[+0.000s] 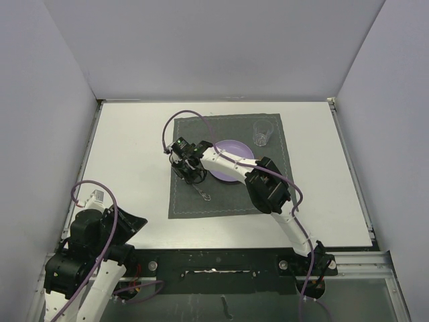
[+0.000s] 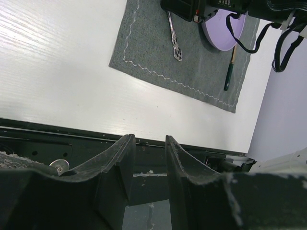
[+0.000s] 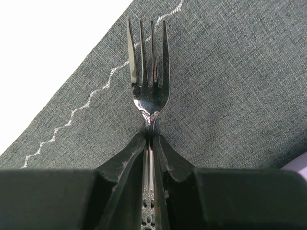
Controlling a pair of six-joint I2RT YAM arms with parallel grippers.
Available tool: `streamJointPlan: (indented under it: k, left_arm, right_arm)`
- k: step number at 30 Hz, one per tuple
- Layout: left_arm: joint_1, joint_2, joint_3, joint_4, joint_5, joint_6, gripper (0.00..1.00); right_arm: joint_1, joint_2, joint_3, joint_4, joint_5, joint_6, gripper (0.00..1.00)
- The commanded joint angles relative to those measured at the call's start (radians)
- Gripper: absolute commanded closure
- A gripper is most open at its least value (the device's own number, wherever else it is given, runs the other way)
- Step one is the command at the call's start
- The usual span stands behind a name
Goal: Set the dinner table for one person
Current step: Adjust the fork on the napkin.
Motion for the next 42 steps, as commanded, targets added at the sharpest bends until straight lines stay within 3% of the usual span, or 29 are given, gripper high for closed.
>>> streamJointPlan:
  k: [1, 6, 14, 29, 39, 42]
  left_arm:
    - [0.004, -0.019, 0.026, 0.009, -0.007, 0.005, 0.70]
    - [0.004, -0.019, 0.025, 0.010, -0.007, 0.005, 0.70]
    - [0.004, -0.022, 0.021, 0.011, -0.004, 0.006, 0.70]
    - [0.004, -0.063, 0.014, 0.031, 0.044, -0.014, 0.70]
    - [0.004, -0.107, 0.005, 0.025, 0.073, -0.025, 0.68]
    - [0.003, -0.124, -0.001, 0.029, 0.087, -0.029, 0.68]
  right_arm:
    - [0.012, -0.079, 0.054, -0.015, 0.008, 0.017, 0.89]
    - [0.013, -0.094, 0.066, -0.012, -0.011, 0.030, 0.90]
    - [0.016, -0.139, 0.103, -0.016, -0.039, 0.104, 1.00]
    - [0.032, -0.037, 0.257, -0.205, 0.136, 0.565, 1.00]
    - [0.053, -0.006, 0.233, -0.268, 0.283, 0.787, 1.00]
    - [0.059, -0.019, 0.189, -0.219, 0.278, 0.835, 1.00]
